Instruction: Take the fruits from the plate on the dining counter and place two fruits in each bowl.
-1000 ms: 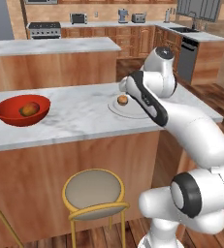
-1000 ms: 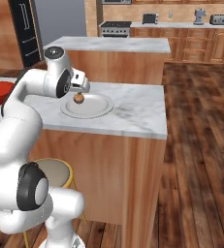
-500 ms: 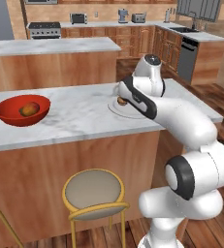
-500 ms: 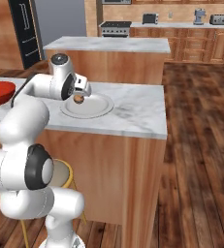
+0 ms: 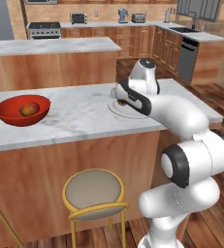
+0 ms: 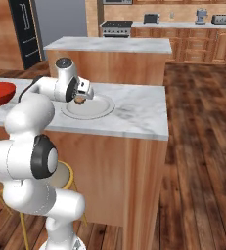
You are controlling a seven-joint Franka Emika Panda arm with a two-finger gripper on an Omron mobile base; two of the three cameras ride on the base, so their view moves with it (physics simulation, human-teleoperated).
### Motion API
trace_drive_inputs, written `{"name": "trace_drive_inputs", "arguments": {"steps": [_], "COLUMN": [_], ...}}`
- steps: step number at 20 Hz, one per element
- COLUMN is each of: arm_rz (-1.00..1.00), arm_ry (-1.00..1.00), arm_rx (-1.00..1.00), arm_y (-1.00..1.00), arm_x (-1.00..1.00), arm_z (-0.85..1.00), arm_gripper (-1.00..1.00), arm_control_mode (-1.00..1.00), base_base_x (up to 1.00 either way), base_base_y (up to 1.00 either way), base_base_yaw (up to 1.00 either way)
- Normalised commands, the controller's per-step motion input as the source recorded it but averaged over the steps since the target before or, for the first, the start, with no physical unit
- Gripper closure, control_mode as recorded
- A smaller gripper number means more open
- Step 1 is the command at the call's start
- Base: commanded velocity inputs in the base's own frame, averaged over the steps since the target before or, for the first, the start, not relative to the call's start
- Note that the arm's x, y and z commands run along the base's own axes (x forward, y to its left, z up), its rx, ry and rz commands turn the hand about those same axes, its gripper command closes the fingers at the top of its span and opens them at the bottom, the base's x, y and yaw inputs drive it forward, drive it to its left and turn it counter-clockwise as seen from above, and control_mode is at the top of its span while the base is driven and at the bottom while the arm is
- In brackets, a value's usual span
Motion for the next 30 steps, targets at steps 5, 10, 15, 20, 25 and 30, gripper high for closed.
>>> {"name": "trace_drive_inputs", "arguments": {"steps": [5,10,15,20,25,30], "arm_rz": [0.00,0.00,0.00,0.00,0.00,0.00], "arm_ry": [0.01,0.00,0.00,0.00,0.00,0.00], "arm_rx": [0.00,0.00,0.00,0.00,0.00,0.00], "arm_y": [0.00,0.00,0.00,0.00,0.00,-0.09], "arm_x": [0.27,0.30,0.21,0.18,0.14,-0.33], "arm_z": [-0.20,-0.16,-0.20,-0.15,-0.04,0.08], "arm_gripper": [-1.00,-1.00,-1.00,-1.00,1.00,1.00], "arm_control_mode": [-1.00,-1.00,-1.00,-1.00,-1.00,-1.00], "base_base_x": [0.00,0.00,0.00,0.00,0.00,0.00], "base_base_y": [0.00,0.00,0.00,0.00,0.00,0.00], "base_base_yaw": [0.00,0.00,0.00,0.00,0.00,0.00]}}
